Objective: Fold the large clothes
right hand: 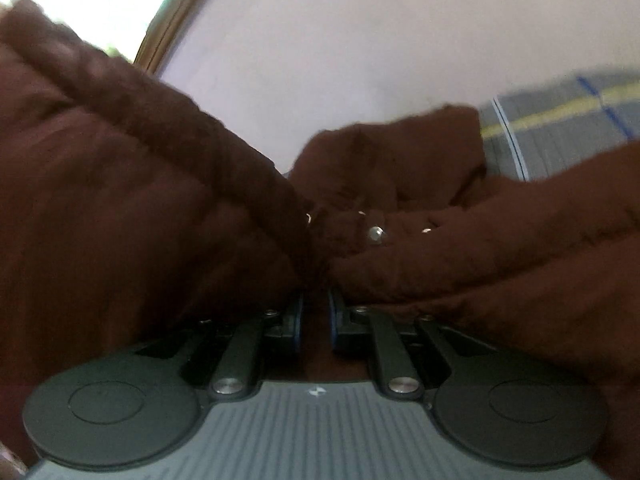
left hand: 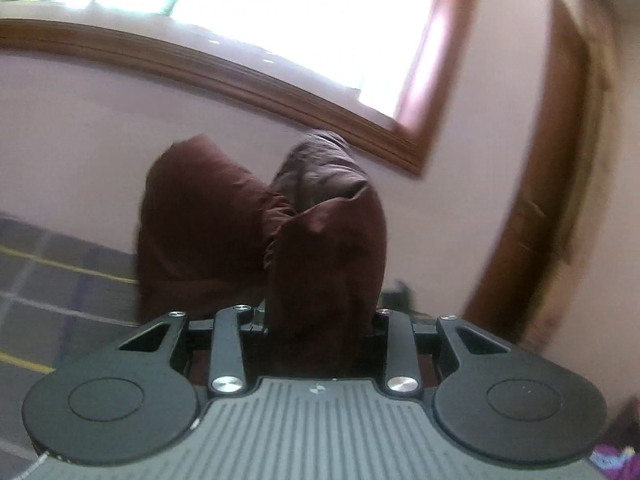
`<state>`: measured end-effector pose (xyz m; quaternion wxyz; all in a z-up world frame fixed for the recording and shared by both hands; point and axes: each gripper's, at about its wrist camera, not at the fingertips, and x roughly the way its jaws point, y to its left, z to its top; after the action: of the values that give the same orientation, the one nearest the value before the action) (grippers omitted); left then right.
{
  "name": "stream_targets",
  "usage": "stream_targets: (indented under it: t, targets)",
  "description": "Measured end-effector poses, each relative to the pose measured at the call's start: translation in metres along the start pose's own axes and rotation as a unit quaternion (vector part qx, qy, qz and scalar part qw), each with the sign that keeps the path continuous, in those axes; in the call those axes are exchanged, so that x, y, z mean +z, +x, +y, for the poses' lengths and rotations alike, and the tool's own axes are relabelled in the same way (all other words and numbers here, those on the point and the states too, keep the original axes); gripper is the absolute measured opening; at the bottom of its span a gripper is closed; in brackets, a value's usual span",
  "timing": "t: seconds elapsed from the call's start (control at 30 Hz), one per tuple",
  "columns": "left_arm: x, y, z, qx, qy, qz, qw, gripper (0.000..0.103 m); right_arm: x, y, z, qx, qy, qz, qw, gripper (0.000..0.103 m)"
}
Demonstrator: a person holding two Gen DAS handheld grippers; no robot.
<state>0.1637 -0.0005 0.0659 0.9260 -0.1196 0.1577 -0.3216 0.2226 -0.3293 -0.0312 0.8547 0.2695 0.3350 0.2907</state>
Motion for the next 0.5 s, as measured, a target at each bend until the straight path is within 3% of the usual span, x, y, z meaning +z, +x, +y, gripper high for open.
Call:
stream_targets:
  t: [0.1,0.23,0.4,0.5]
  targets:
    - [-0.013,0.015,-0.025,-0.040,0.024,-0.002,0.9989,0.034,0.011,-0.011,-0.022,0.041,0.066,0.012,0.997,0.010]
    - [-0.032,0.032,-0.051,-0.093,0.050,-0.004,0.9944,0.034,0.017,-0.053,-0.038,0.050,0.068,0.011,0.996,0.011]
    - [-0.060,0.063,-0.074,-0.126,0.051,0.033,0.9901,0.034,0.011,-0.147,-0.080,0.042,0.092,-0.055,0.993,0.013]
    - [-0.080,0.076,-0.087,-0.139,0.065,0.044,0.9873,0.034,0.003,-0.211,-0.108,0.010,0.121,-0.108,0.987,0.022]
